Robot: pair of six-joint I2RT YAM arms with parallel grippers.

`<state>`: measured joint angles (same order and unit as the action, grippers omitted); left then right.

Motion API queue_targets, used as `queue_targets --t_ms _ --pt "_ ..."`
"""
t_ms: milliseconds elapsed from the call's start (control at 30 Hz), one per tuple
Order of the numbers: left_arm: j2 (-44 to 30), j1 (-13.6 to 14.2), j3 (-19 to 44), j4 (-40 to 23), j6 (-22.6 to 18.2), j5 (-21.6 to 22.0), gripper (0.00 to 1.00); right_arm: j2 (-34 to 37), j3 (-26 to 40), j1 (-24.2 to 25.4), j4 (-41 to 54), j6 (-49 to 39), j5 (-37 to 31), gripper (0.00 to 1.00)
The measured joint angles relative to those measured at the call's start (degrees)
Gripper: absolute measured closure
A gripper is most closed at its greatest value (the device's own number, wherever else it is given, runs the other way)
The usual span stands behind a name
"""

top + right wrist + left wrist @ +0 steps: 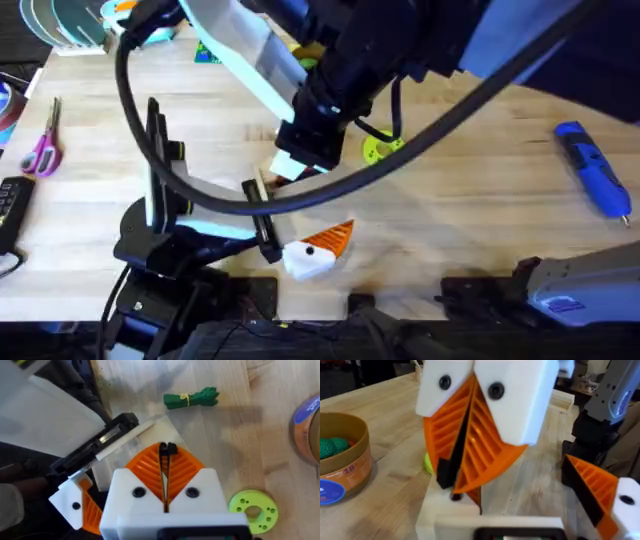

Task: Pick up the gripper from the table and insert it into the empty holder that is missing its gripper. Then pick up a screw, insert it into the mounting hole, and use the screwdriver to tighten it. Finally, clean up the table by picking up the vegetable and placing it into the bucket.

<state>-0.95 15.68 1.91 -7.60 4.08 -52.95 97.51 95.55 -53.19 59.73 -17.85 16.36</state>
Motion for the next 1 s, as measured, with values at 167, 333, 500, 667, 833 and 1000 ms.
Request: queue_targets --t_ms 167,333,500,667,833,1000 --pt "0.0 -0.01 0.0 0.0 -0.02 0.06 0.009 0.0 0.0 -0.01 0.6 -0.04 0.03 0.702" --pt "0.02 0.0 0.0 0.03 -0.07 0.02 0.009 -0.86 0.24 0.14 3.1 0.25 0.05 0.064" --pt "0.0 0.0 0.0 0.04 -0.22 0.01 0.009 -4.16 1.03 2.63 7.4 0.27 -0.04 0.039" --pt "0.0 0.0 0.0 0.02 -0.22 0.0 0.009 -9.19 1.88 8.5 13.48 -0.25 0.04 0.035" --pt "0.0 0.0 0.0 0.04 -0.22 0.01 0.009 -11.2 1.66 15.13 18.37 -6.47 5.71 0.029" --pt "0.0 0.0 0.0 0.02 -0.22 0.0 0.009 -14.46 -4.83 23.27 17.45 -12.65 13.81 0.027"
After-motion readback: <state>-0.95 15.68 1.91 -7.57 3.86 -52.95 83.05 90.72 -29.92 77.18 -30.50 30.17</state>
